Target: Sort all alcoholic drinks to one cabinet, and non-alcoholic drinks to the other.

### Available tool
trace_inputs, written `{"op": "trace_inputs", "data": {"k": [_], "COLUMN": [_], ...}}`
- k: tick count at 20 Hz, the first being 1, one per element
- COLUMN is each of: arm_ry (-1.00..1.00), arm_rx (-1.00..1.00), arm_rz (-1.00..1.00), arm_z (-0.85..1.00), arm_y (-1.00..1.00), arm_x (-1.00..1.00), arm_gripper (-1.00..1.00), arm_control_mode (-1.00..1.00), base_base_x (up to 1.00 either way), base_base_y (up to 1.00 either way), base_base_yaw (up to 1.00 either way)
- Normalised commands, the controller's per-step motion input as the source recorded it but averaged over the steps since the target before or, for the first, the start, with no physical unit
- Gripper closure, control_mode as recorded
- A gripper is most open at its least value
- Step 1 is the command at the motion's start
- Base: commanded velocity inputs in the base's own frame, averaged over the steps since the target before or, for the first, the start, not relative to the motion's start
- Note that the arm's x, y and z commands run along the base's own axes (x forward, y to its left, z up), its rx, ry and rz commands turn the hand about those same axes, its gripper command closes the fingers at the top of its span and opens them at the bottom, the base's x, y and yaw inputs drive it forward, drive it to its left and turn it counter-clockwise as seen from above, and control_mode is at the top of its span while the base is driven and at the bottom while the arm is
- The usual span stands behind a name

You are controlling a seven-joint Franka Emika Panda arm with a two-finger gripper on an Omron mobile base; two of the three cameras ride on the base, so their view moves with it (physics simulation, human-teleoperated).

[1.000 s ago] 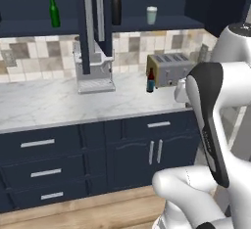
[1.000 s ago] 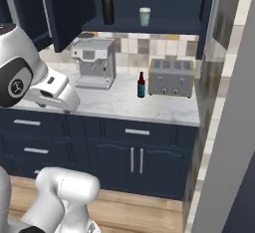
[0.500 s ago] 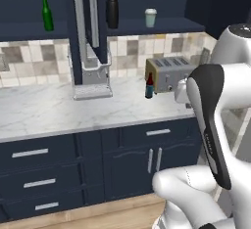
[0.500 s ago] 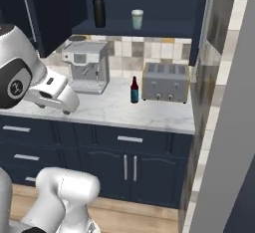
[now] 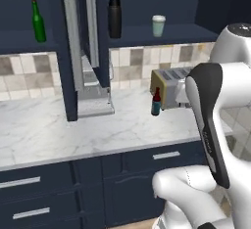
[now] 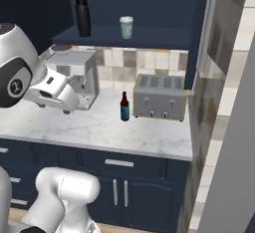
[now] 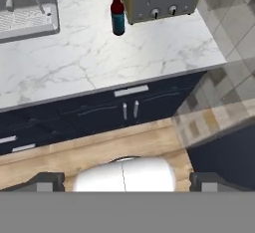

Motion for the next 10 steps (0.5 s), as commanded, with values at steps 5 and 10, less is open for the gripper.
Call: {"op": "trace_inputs", "data": {"k": [5, 10], "arm_ry": [0.0, 0.0], "arm_rx": [0.0, 0.0], "arm_rz": [0.0, 0.0], "arm_z": [0.0, 0.0], "arm_y": [0.0, 0.0], "arm_x": [0.0, 0.0], "arm_gripper": [-1.0, -1.0], "arm_control_mode": [1.0, 1.0], "base_base_x": [0.61, 0.6], "base_base_y": [-0.48, -0.4], "base_base_yaw": [0.0, 0.0]}}
